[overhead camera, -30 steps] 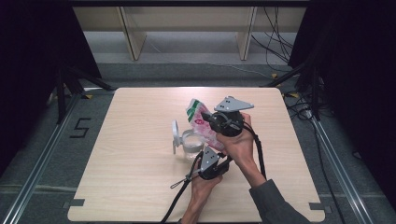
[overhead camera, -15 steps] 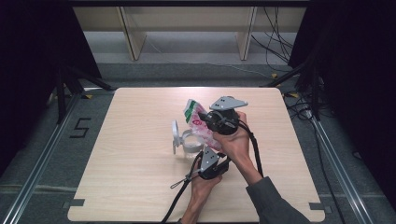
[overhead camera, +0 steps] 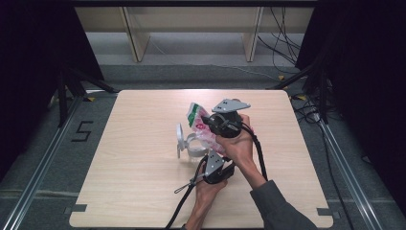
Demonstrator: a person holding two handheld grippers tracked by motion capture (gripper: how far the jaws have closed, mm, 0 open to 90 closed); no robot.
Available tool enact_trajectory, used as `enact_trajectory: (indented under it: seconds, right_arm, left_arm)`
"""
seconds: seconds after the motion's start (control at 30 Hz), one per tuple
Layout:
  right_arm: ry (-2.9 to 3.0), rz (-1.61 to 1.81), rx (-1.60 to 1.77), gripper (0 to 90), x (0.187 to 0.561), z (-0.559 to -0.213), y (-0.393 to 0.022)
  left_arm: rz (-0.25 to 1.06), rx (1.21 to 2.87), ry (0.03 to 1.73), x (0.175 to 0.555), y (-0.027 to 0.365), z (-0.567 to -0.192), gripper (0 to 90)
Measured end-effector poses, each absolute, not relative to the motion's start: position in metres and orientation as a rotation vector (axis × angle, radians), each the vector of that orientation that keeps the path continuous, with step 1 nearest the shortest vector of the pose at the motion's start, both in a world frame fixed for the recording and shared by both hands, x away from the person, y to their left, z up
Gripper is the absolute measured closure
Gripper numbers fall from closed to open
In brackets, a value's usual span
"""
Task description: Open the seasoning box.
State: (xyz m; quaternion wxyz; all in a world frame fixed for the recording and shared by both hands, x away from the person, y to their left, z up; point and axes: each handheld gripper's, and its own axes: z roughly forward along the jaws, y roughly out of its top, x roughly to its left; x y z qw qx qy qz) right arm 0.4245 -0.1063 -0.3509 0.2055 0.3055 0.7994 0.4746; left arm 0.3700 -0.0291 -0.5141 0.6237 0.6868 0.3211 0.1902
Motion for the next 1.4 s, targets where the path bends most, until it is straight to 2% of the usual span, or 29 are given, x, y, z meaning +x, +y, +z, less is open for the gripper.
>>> enact_trajectory:
  seconds: [1.4]
  right_arm:
    - [2.235, 1.305, 0.868, 90.0, 0.428, -0.354, -0.091]
  left_arm:
    - [0.435, 1.549, 0.734, 0.371, -0.027, -0.513, 74.3]
